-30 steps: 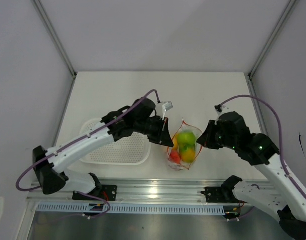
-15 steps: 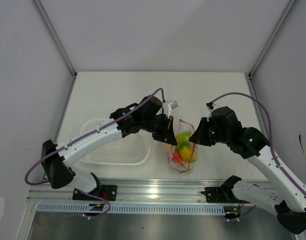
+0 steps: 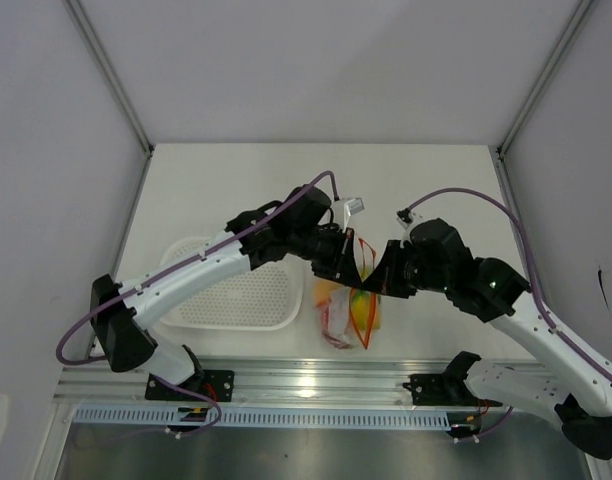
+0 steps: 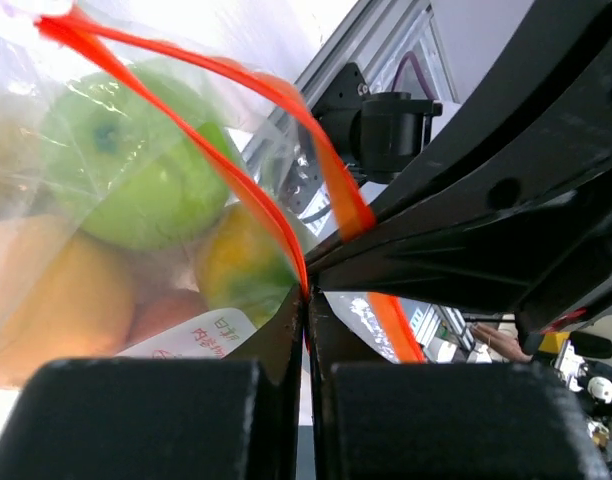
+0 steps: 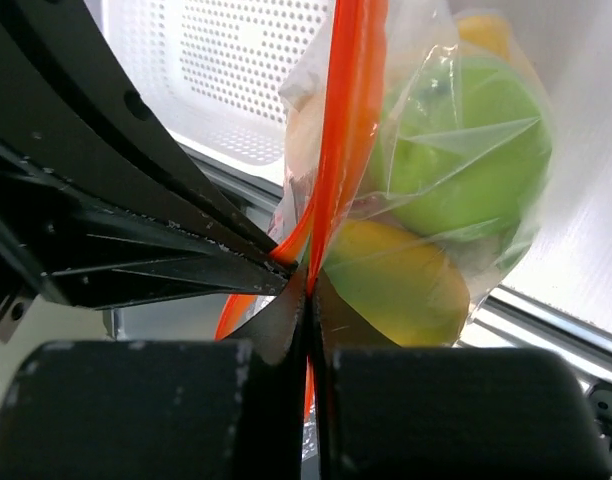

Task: Place the food in the zip-top bag and seal the zipper
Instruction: Adjust the zipper food storage bag at the center of the board.

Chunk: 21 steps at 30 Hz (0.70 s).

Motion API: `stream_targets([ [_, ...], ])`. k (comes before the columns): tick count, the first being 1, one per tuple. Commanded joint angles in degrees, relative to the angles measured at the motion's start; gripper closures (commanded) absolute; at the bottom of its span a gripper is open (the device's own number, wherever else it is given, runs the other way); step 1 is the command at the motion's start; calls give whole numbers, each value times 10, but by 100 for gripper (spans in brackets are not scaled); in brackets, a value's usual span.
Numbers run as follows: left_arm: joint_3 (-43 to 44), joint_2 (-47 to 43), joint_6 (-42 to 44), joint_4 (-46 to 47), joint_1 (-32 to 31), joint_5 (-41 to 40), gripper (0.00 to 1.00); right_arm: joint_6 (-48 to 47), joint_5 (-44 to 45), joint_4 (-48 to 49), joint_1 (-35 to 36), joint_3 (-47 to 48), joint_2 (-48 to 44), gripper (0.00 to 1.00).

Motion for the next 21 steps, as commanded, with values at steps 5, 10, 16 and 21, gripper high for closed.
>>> stream_targets([
  [5,-27,5,15,49,-9,21,99,32,42,44,47,-16,4,100],
  [10,-10,14,28,45,-9,17,99,56,94,15,72,-25,-17,100],
  [16,17,49,50,32,-9,24,100,64,90,11,84,-54,-37,98],
  [21,10,55,74,17,-9,12,99,40,98,-9,84,-42,-33,68],
])
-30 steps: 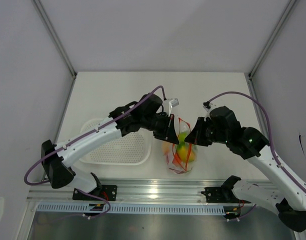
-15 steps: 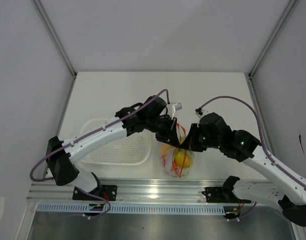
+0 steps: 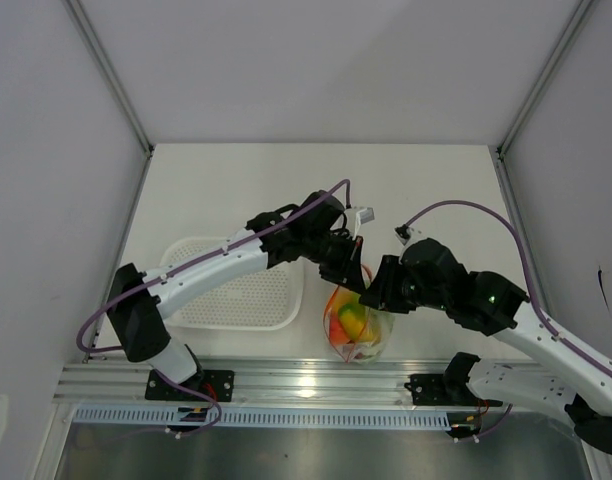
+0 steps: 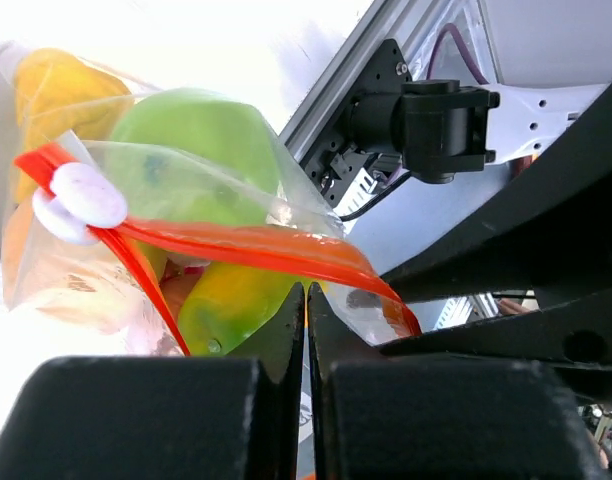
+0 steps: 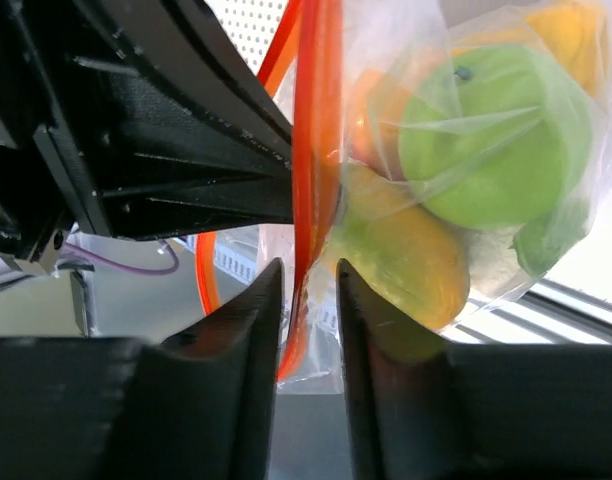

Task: Place the food in the zip-top bag and seal the zipper
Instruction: Adjust the zipper food storage bag at the center of the board.

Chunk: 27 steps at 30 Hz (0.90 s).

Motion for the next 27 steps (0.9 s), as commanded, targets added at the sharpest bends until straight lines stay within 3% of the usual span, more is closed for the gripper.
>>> stream_targets([
  [1,13,-6,34,3,-4,0,99,-13,18,-4,3,16,1,63],
  [3,-5,-17,35,10,-4,-12,99,-21,25,-11,2,27,1,59],
  [10,-28,-65,43,9,-4,-43,99,-50,32,-35,-20,55,16,61],
  [16,-30,-70,36,-2,-4,-41,99,-117,22,-62,-80,124,38,62],
  [27,-73,-101,-13,12,-4,-61,100,-265,3,-110,-119,248,180,63],
])
